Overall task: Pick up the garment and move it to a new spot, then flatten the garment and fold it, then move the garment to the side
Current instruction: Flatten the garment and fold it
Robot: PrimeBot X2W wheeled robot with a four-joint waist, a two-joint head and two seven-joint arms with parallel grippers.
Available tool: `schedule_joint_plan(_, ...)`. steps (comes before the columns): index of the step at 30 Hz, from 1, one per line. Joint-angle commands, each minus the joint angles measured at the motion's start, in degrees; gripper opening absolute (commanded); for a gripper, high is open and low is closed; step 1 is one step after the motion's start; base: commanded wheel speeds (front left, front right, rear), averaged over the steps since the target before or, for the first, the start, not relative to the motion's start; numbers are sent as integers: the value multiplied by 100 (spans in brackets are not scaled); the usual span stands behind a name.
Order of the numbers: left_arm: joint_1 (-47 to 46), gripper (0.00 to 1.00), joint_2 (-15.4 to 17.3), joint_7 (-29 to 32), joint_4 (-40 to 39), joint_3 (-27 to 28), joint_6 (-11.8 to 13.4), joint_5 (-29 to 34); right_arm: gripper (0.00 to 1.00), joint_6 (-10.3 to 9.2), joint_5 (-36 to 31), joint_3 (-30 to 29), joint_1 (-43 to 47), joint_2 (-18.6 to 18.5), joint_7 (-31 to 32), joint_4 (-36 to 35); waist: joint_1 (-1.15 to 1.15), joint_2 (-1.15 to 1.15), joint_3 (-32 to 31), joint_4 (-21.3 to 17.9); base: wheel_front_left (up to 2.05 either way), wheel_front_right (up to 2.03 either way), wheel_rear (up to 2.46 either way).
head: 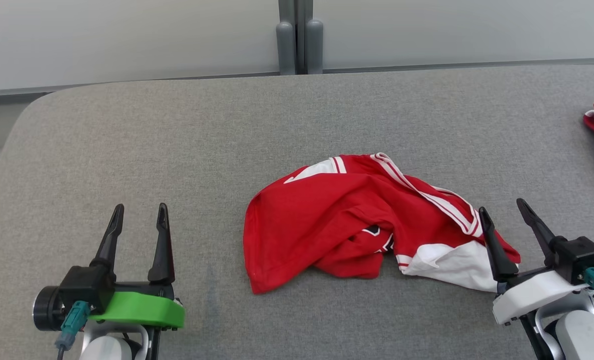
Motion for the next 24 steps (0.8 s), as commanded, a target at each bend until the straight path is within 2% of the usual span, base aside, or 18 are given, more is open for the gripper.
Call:
schedule_joint_plan(1,-39,100,8,-1,-7,-12,-25,-6,100,-5,-38,55,-145,-74,-11,200,0,0,42,46,0,0,0)
schedule_joint_plan(9,-126,100,8,0,20,-146,17,-80,100,-5,182,582,-455,-298,167,1206,0,0,155,225,0,0,0)
schedule_joint_plan(19,-29,100,8,0,28,-196,70,-118,100,-6,658,938,198,-243,173,1247,0,0,119,326,0,0,0)
schedule_joint_plan(24,-32,100,8,0,31,-184,69,-96,100,-6,671,936,184,-232,322,1344,0,0,111,290,0,0,0)
